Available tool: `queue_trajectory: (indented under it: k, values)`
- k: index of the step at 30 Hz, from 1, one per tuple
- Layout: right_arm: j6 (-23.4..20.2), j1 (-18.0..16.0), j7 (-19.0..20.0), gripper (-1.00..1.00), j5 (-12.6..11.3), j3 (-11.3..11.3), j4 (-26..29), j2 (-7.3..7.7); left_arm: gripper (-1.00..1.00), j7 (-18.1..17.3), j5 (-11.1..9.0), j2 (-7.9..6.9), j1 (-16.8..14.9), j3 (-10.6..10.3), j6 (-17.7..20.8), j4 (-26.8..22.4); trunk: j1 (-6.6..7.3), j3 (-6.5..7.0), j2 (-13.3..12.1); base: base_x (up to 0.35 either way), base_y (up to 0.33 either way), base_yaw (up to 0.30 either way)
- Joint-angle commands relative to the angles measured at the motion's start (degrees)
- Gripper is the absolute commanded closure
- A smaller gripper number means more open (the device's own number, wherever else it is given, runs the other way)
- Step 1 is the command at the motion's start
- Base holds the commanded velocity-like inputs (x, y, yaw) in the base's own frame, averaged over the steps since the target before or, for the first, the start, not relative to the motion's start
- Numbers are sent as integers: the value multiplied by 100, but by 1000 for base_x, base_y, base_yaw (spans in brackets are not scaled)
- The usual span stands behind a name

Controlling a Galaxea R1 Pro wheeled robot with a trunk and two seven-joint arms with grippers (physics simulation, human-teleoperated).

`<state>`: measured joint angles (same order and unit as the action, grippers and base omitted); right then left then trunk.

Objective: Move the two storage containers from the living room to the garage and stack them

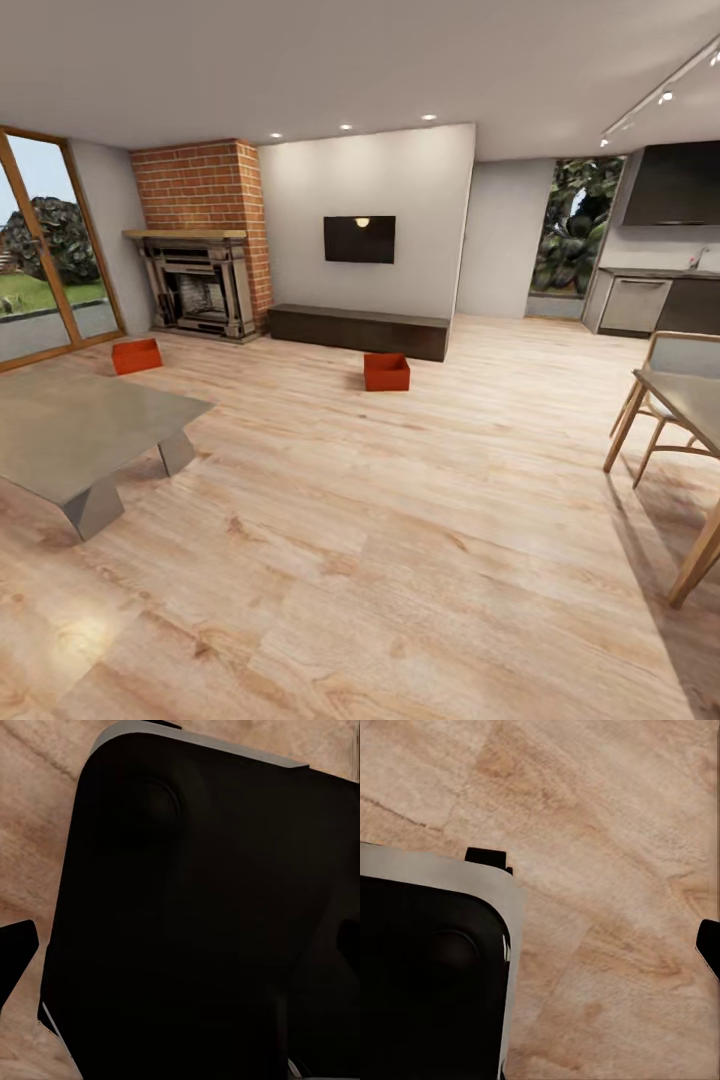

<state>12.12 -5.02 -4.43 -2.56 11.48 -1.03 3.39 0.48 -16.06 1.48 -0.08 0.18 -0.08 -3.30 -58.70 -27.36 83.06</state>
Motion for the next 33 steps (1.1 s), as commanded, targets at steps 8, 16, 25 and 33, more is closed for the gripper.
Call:
queue_trajectory:
  k: [8,16,25,33]
  values:
    - [13,-6,-15,-100,-26,49,-11,4,-100,5,-28,1,-1,-1,0,-4,-3,-5,2,321,-1,0]
    - [4,-7,-14,-100,-16,56,-11,3,-100,5,-24,1,-1,-1,-6,-4,-3,-5,2,322,0,0]
    - [13,-4,-17,-100,-20,55,-10,4,-100,5,-20,8,-1,-1,-9,-4,-3,-5,2,322,0,0]
    - [24,-7,-22,-100,-19,53,-11,4,-100,5,-20,18,-1,-1,-16,-4,-3,-5,2,322,0,0]
